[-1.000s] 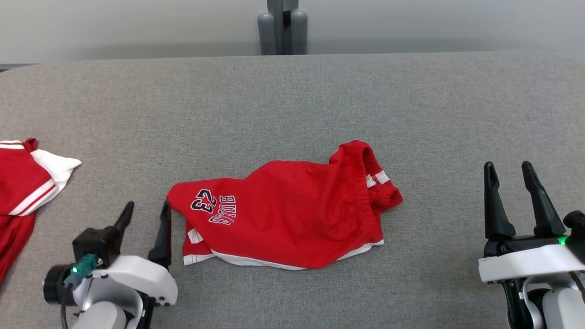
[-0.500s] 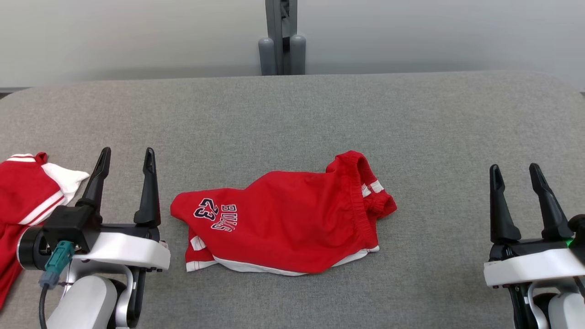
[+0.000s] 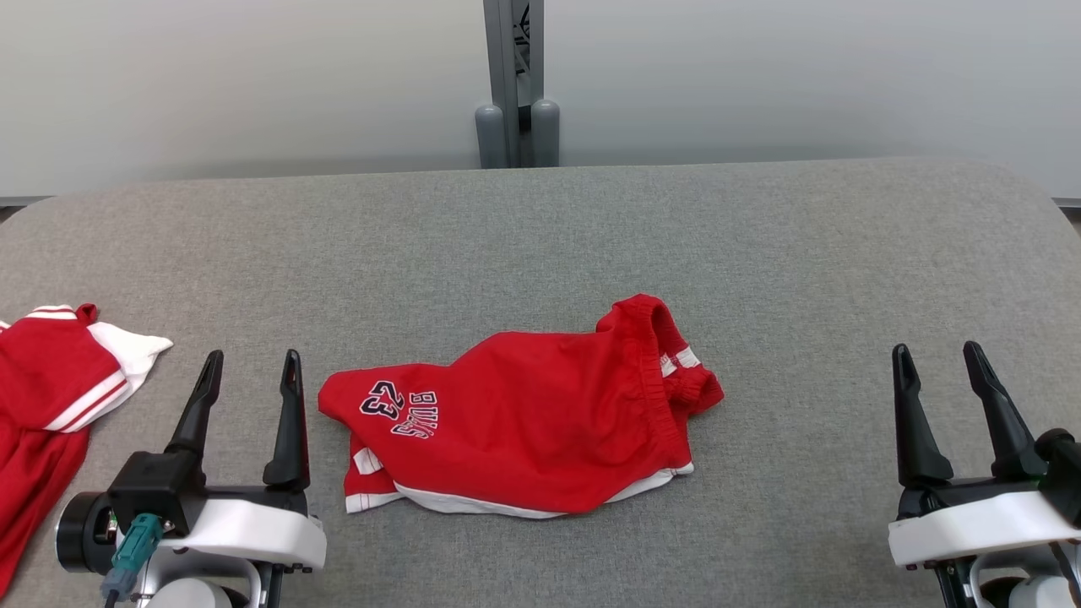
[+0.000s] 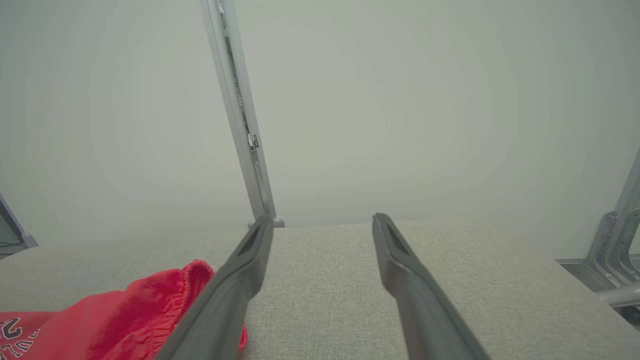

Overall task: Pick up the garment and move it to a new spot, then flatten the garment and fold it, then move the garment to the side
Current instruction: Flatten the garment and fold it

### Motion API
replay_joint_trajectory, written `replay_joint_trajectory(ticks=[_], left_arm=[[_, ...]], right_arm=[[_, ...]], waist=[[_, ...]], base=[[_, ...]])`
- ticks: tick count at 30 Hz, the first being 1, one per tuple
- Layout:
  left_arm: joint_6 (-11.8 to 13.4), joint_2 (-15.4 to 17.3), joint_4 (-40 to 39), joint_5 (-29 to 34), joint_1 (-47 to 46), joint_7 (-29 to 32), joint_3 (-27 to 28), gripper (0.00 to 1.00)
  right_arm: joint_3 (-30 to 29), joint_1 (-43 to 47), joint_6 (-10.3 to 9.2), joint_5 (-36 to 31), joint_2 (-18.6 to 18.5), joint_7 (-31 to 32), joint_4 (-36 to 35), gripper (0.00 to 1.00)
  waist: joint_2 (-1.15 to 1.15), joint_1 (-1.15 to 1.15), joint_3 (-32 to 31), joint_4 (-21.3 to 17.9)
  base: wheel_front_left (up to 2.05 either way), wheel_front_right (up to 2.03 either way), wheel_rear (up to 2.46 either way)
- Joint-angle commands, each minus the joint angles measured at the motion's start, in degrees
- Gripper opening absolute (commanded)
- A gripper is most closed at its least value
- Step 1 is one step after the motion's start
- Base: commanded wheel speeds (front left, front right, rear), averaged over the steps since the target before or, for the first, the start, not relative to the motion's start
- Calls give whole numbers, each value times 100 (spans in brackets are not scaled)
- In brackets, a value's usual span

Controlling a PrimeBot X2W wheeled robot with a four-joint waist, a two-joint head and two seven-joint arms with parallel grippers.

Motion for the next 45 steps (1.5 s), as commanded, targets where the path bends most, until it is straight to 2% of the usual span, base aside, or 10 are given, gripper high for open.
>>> replay_joint_trajectory(ticks=[1, 27, 36, 43, 44, 45], left_arm=[[-6, -13, 4, 7, 79, -31, 37, 100], [-222, -117, 192, 128, -25, -28, 68, 100], [-651, -284, 800, -211, -43, 864, -474, 100], [-968, -460, 1478, -421, -267, 1050, -621, 100], [-1019, -485, 1587, -459, -324, 1039, -626, 96], [-1064, -519, 1676, -497, -367, 1032, -633, 73]], right_arm=[[-13, 49, 14, 29, -39, 26, 7, 100], [81, 10, 14, 94, -38, 82, -11, 100], [165, -48, 14, 107, -39, 46, -25, 100], [216, -125, 14, 161, -38, -16, 34, 100], [217, -138, 14, 156, -39, -17, 45, 100], [228, -144, 14, 163, -37, -26, 45, 100]], waist=[[0, 0, -1, -2], [0, 0, 36, 64], [0, 0, 181, -54], [0, 0, 334, -170], [0, 0, 347, -188], [0, 0, 358, -206]], base=[[0, 0, 0], [0, 0, 0], [0, 0, 0], [0, 0, 0], [0, 0, 0], [0, 0, 0]])
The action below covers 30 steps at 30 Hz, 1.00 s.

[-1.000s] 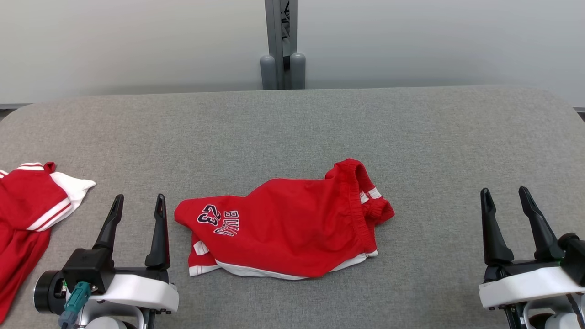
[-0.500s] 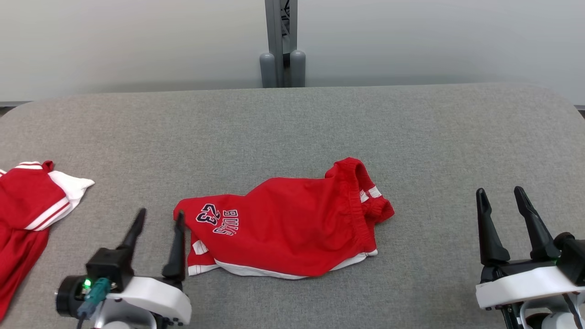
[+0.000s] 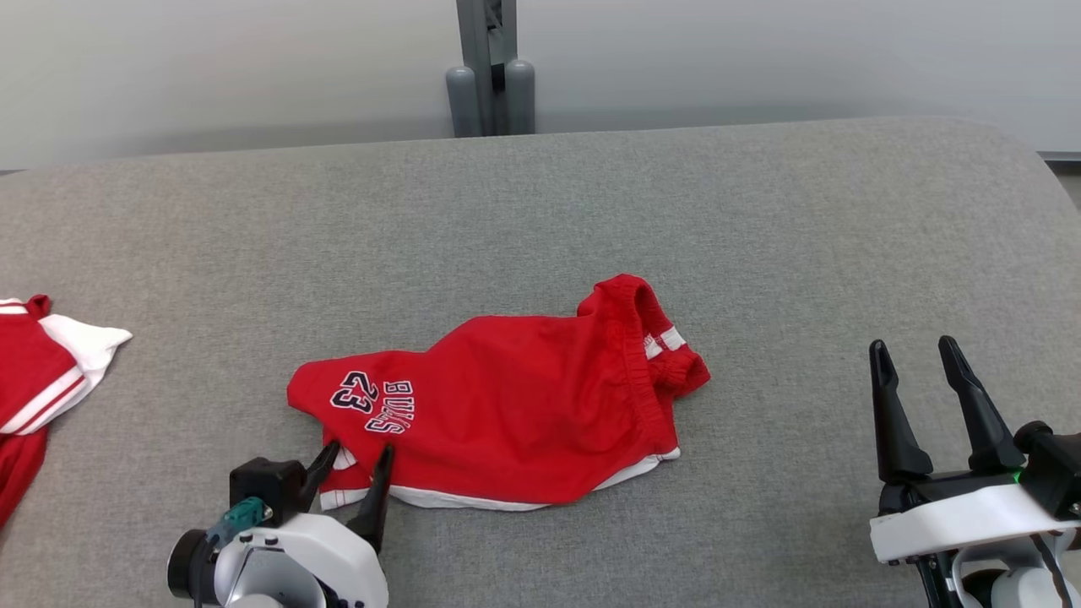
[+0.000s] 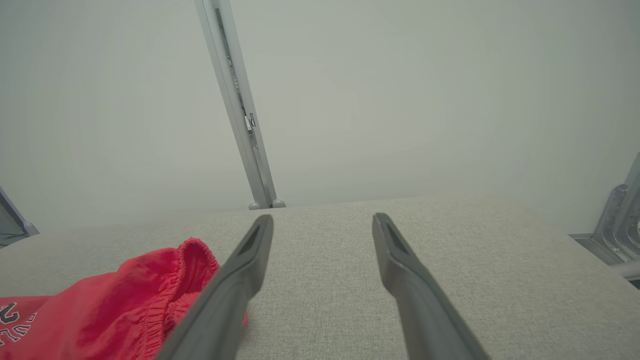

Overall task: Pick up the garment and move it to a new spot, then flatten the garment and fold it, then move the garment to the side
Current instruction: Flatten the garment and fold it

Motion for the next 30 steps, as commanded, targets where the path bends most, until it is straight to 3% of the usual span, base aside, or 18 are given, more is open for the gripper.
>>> replay_joint_trajectory(ticks=[1, 2, 7, 14, 20, 25, 28, 30], left_arm=[[-59, -7, 142, -33, -175, -68, 22, 37], [-106, -28, 219, -28, -236, -97, 9, 0], [-48, -8, 318, 162, -472, -379, -13, 0], [425, 269, -559, 653, -456, -340, -110, 0], [878, 537, -1742, 838, -69, 308, -197, 0], [1097, 742, -2509, 873, 273, 847, -276, 0], [1130, 897, -2866, 925, 289, 1212, -348, 0], [997, 946, -2872, 958, 80, 1429, -459, 0]], right_arm=[[11, -73, 14, 12, -36, -44, -9, 100], [11, -86, 14, 15, -37, -54, -3, 100], [-35, -93, 14, 55, -36, -96, 37, 100], [-145, -77, 14, 83, -36, -145, 98, 100], [-177, -127, 14, 110, -37, -183, 128, 100], [-173, -179, 14, 119, -38, -194, 138, 100], [-165, -235, 14, 149, -36, -200, 148, 100], [-132, -257, 14, 176, -36, -213, 166, 100]], waist=[[0, 0, 36, -49], [0, 0, 49, -69], [0, 0, 96, -136], [0, 0, 111, -45], [0, 0, 102, 117], [0, 0, 131, 172], [0, 0, 195, 186], [0, 0, 247, 163]], base=[[0, 0, 0], [0, 0, 0], [0, 0, 0], [0, 0, 0], [0, 0, 0], [0, 0, 0], [0, 0, 0], [0, 0, 0]])
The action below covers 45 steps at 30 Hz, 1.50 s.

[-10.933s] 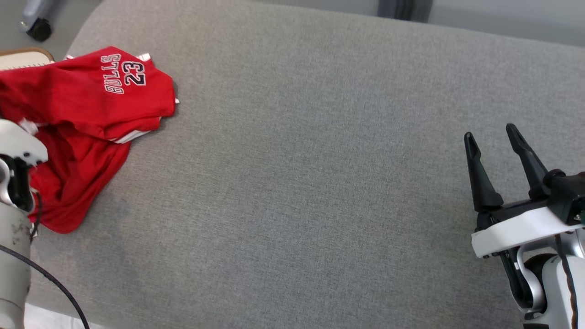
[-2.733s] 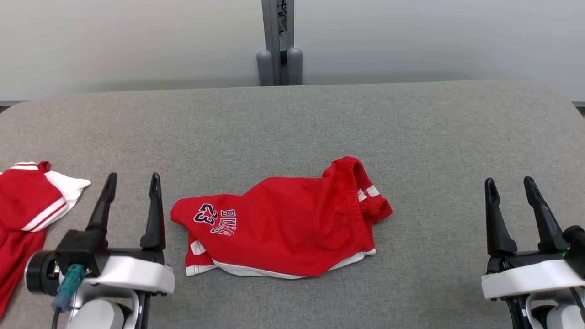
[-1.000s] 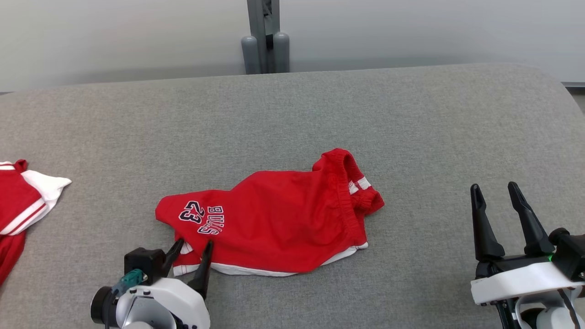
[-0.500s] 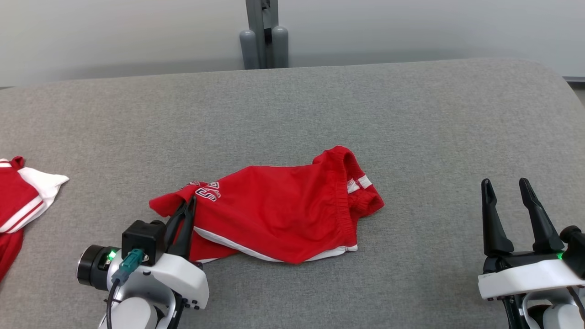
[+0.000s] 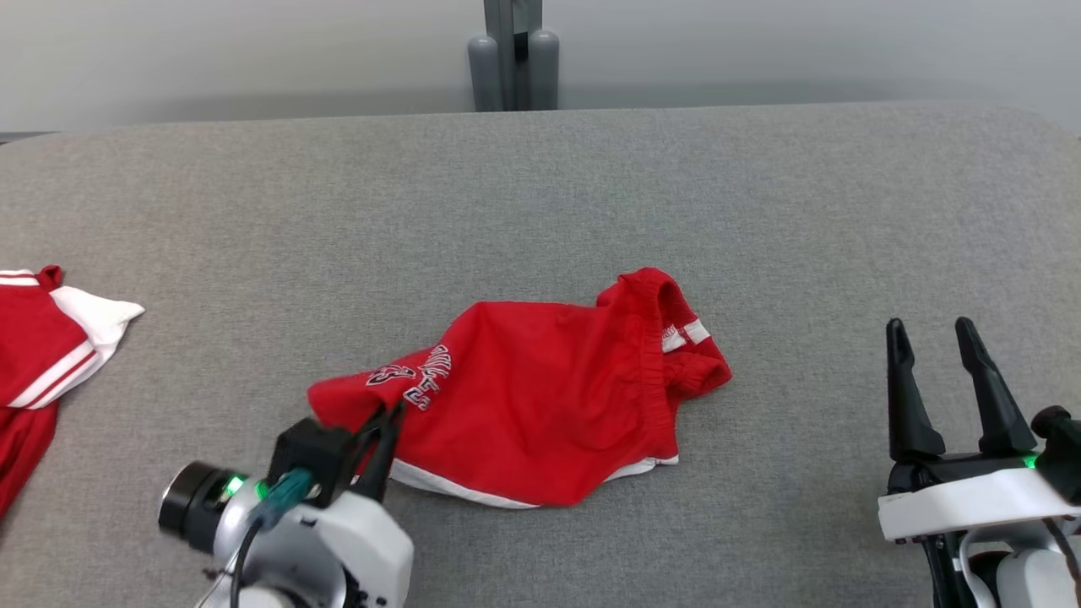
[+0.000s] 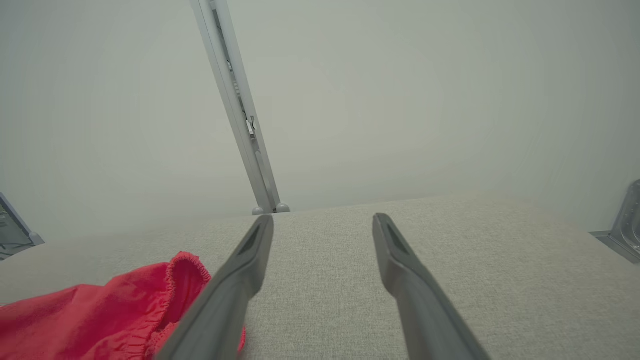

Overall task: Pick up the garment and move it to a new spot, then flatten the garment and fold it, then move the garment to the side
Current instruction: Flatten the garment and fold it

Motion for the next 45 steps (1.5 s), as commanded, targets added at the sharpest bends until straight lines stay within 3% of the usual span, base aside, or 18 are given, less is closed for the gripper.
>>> replay_joint_trajectory(ticks=[1, 6, 13, 14, 15, 21, 26, 35, 45], left_arm=[[-98, 4, 120, 61, -236, 81, -57, 0], [-542, -360, 1060, -5, -1039, 290, -335, 0], [-848, -999, 2376, -164, -1797, -41, -409, 0], [-863, -1081, 2545, -207, -1857, -102, -402, 31], [-903, -1157, 2698, -207, -1889, -190, -418, 100], [-1010, -1362, 3057, -237, -1768, -751, -485, 100], [-857, -1262, 2708, -295, -1349, -1140, -395, 100], [-330, -800, 1579, -283, -626, -1287, -95, 100], [234, -576, 871, -440, -260, -2158, 792, 100]], right_arm=[[21, -78, 14, 34, -41, -41, 19, 100], [124, -194, 14, 65, -43, -67, 120, 100], [138, -197, 14, 106, -37, -110, 195, 100], [136, -199, 14, 116, -36, -114, 204, 100], [130, -199, 14, 127, -38, -115, 216, 100], [50, -138, 14, 100, -37, -128, 236, 100], [3, -110, 14, 22, -38, -76, 177, 100], [-53, -116, 14, -34, -42, -34, 20, 100], [-17, -172, 14, -160, -40, -17, -83, 100]], waist=[[0, 0, 37, -60], [0, 0, 136, -358], [0, 0, 277, -684], [0, 0, 294, -703], [0, 0, 298, -711], [0, 0, 236, -597], [0, 0, 126, -344], [0, 0, 91, 65], [0, 0, -6, 254]], base=[[0, 0, 0], [0, 0, 0], [0, 0, 0], [0, 0, 0], [0, 0, 0], [0, 0, 0], [0, 0, 0], [0, 0, 0], [0, 0, 0]])
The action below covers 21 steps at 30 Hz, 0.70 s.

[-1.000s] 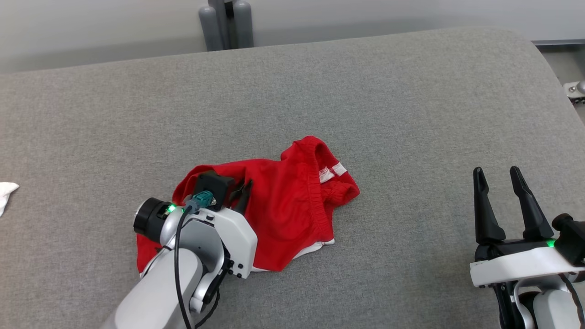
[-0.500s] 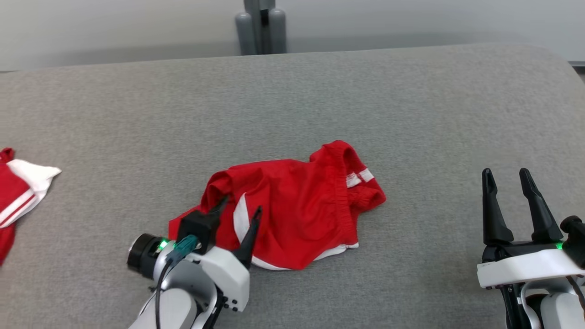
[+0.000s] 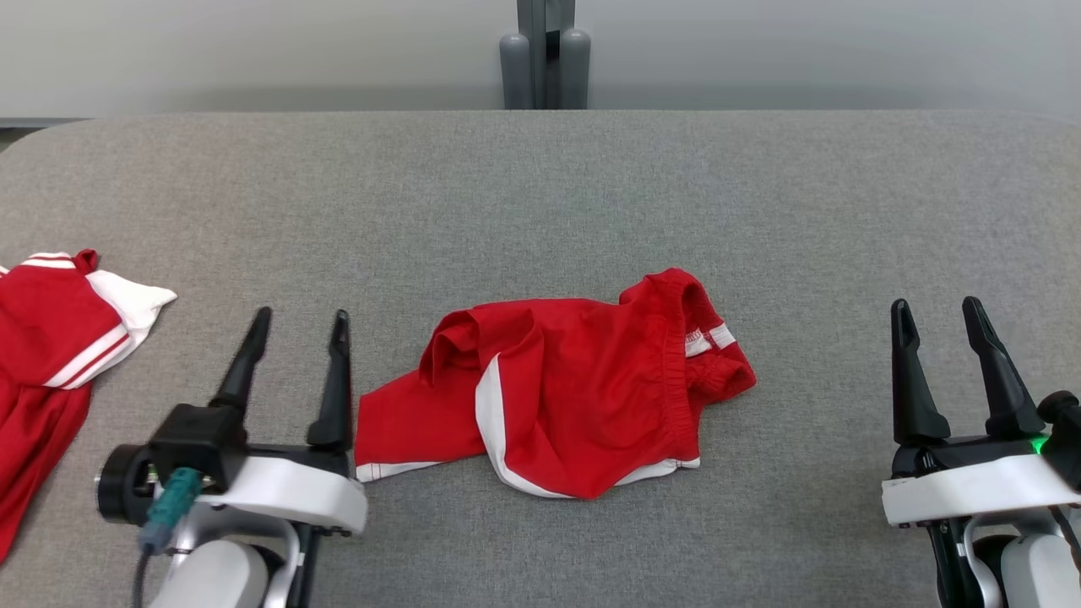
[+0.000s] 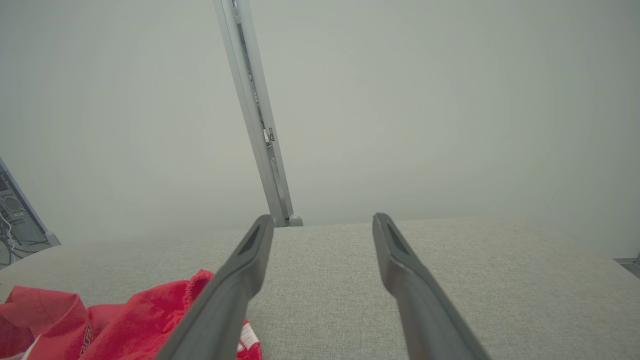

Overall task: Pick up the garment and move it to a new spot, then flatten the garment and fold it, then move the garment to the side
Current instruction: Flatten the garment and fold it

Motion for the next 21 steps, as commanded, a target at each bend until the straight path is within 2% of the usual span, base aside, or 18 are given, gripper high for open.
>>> replay_joint_trajectory(ticks=[1, 4, 8, 13, 21], left_arm=[[34, 44, 2, -21, 65, -23, 58, 100], [102, 84, -13, -91, 157, -232, 318, 100], [-90, 129, 27, -184, 262, -390, 518, 100], [-350, 180, 156, -19, 446, -459, 489, 100], [-431, 188, 254, 175, 775, -480, 438, 100]], right_arm=[[1, -19, 14, -31, -42, -3, -15, 100], [2, 45, 14, -81, -40, 21, -30, 100], [13, 140, 14, -114, -40, 66, -52, 100], [47, 292, 14, -183, -41, 142, -56, 100], [74, 560, 14, -131, -40, 202, -33, 100]], waist=[[0, 0, -27, 8], [0, 0, -114, 9], [0, 0, -216, -4], [0, 0, -363, -80], [0, 0, -553, -196]], base=[[0, 0, 0], [0, 0, 0], [0, 0, 0], [0, 0, 0], [0, 0, 0]])
